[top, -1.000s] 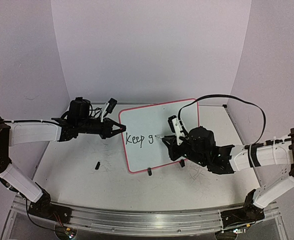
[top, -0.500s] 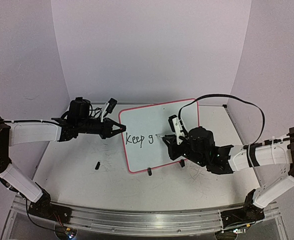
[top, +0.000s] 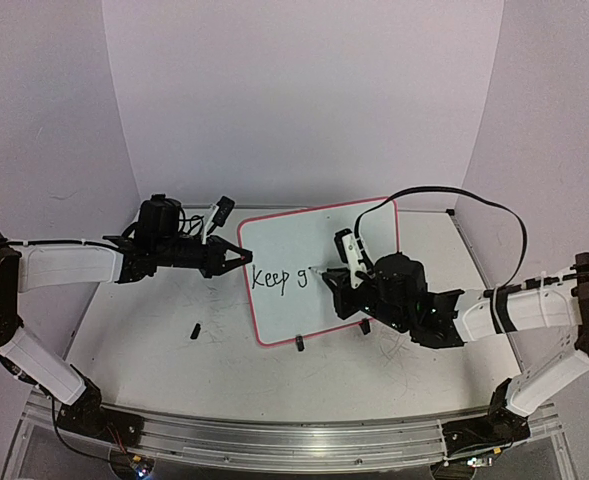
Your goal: Write a sentence on the whiteboard
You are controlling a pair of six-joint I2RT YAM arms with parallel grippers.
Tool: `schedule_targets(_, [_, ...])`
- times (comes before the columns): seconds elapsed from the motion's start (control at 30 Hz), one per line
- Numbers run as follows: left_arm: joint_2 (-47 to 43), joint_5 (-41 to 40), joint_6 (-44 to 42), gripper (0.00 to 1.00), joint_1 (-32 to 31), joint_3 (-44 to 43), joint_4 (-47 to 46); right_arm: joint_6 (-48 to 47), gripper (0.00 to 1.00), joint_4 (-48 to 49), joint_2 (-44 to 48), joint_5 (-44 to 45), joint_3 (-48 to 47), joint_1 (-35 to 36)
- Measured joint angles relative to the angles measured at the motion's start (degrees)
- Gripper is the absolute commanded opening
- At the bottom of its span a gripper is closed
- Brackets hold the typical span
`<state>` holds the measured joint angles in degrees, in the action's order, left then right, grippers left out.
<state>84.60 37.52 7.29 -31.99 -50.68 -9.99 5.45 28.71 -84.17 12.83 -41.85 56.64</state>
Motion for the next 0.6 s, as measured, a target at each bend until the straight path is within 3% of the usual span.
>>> schedule_targets(0.6, [0.0, 0.0, 0.0, 0.0, 0.0, 0.0, 0.0, 0.9, 0.0, -0.1, -0.1, -0.6, 0.0, 0.0])
